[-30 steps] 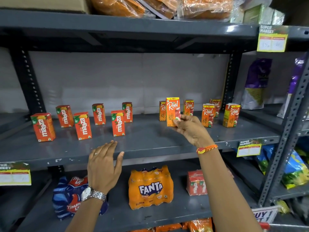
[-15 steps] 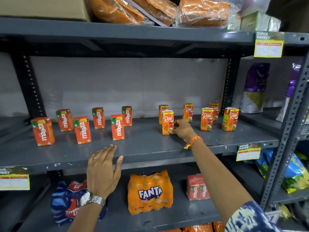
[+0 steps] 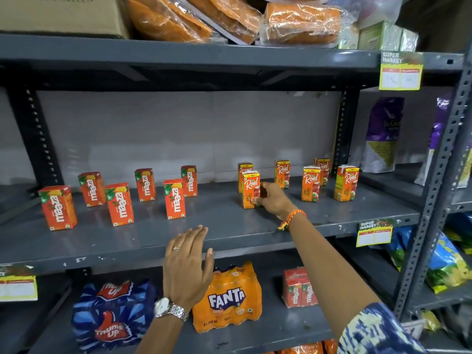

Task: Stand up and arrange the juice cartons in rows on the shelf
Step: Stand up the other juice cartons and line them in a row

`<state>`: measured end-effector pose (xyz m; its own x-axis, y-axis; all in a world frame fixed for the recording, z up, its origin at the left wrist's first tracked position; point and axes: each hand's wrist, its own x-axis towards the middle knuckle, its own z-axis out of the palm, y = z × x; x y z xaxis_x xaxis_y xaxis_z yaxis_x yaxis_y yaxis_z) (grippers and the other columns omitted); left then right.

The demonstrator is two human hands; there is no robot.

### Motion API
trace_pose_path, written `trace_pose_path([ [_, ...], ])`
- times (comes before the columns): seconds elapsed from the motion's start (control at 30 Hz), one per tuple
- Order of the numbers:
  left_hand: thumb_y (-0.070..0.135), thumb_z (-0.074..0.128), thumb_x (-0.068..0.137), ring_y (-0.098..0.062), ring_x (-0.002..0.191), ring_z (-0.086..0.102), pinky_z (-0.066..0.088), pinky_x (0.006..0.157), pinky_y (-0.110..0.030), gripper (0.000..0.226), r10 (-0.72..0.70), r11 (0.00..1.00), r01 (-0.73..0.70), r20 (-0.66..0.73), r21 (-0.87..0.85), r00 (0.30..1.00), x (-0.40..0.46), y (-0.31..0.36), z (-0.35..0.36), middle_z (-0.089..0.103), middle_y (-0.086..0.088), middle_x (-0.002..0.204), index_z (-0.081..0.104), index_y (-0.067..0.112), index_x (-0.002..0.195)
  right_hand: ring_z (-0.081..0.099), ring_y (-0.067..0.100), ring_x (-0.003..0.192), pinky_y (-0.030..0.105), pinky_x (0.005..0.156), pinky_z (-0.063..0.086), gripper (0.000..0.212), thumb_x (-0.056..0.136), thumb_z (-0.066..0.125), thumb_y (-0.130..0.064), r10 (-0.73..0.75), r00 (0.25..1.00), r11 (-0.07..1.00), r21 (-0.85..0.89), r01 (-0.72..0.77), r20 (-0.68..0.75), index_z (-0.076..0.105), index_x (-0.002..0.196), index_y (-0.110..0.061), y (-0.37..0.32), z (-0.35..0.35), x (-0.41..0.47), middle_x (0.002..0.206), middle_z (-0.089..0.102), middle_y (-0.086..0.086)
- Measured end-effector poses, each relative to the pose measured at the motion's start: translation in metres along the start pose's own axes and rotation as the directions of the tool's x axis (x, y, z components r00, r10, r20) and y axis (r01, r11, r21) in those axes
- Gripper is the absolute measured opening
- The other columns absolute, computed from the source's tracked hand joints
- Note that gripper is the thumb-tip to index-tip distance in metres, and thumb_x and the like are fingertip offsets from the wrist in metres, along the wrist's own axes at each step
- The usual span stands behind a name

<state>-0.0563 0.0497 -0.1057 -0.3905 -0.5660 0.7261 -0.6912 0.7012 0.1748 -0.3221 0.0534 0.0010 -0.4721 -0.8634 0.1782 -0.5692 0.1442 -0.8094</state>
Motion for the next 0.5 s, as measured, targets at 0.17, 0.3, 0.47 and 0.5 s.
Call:
trace_pose_path([
  [0.17, 0.039, 0.043, 0.093, -0.023, 0.124, 0.057, 0.033, 0.111, -0.042, 0.05, 0.023, 1.0, -0.023, -0.013, 0.008, 1.0, -0.002, 0.0, -0.001, 0.062, -0.005, 0.136, 0.06, 0.013, 0.132, 0.059, 0.025, 0.123, 0.035, 0.102, 0.043, 0.04, 0.09, 0.065, -0.013, -0.073, 0.995, 0.995, -0.073, 0.068, -0.066, 0.059, 0.129, -0.004, 0.007, 0.002, -0.004, 0.129, 0.066, 0.01],
  [0.3, 0.038, 0.043, 0.093, -0.024, 0.127, 0.055, 0.031, 0.111, -0.042, 0.05, 0.027, 1.0, -0.027, 0.001, 0.014, 1.0, -0.002, 0.001, -0.004, 0.06, -0.005, 0.138, 0.058, 0.013, 0.134, 0.062, 0.018, 0.101, 0.036, 0.101, 0.048, 0.021, 0.089, 0.067, -0.01, -0.121, 0.988, 0.989, -0.092, 0.112, -0.093, 0.067, 0.109, -0.006, 0.011, 0.001, -0.007, 0.108, 0.071, 0.009],
  [0.47, 0.037, 0.044, 0.093, -0.025, 0.128, 0.054, 0.031, 0.111, -0.043, 0.05, 0.024, 0.999, -0.025, 0.016, 0.039, 1.0, -0.003, 0.002, -0.006, 0.06, -0.006, 0.138, 0.056, 0.013, 0.135, 0.063, 0.025, 0.112, 0.037, 0.1, 0.047, 0.031, 0.088, 0.068, -0.013, -0.08, 0.993, 0.995, -0.06, 0.075, -0.084, 0.065, 0.118, -0.004, 0.007, 0.001, -0.012, 0.117, 0.071, 0.011],
  [0.5, 0.037, 0.043, 0.093, -0.026, 0.127, 0.054, 0.031, 0.111, -0.042, 0.05, 0.023, 0.999, -0.024, 0.017, 0.042, 1.0, -0.003, 0.002, -0.006, 0.06, -0.007, 0.138, 0.056, 0.013, 0.135, 0.063, 0.026, 0.115, 0.036, 0.1, 0.046, 0.035, 0.088, 0.068, -0.013, -0.07, 0.995, 0.997, -0.047, 0.067, -0.071, 0.064, 0.121, -0.004, 0.006, 0.001, -0.013, 0.119, 0.07, 0.011],
])
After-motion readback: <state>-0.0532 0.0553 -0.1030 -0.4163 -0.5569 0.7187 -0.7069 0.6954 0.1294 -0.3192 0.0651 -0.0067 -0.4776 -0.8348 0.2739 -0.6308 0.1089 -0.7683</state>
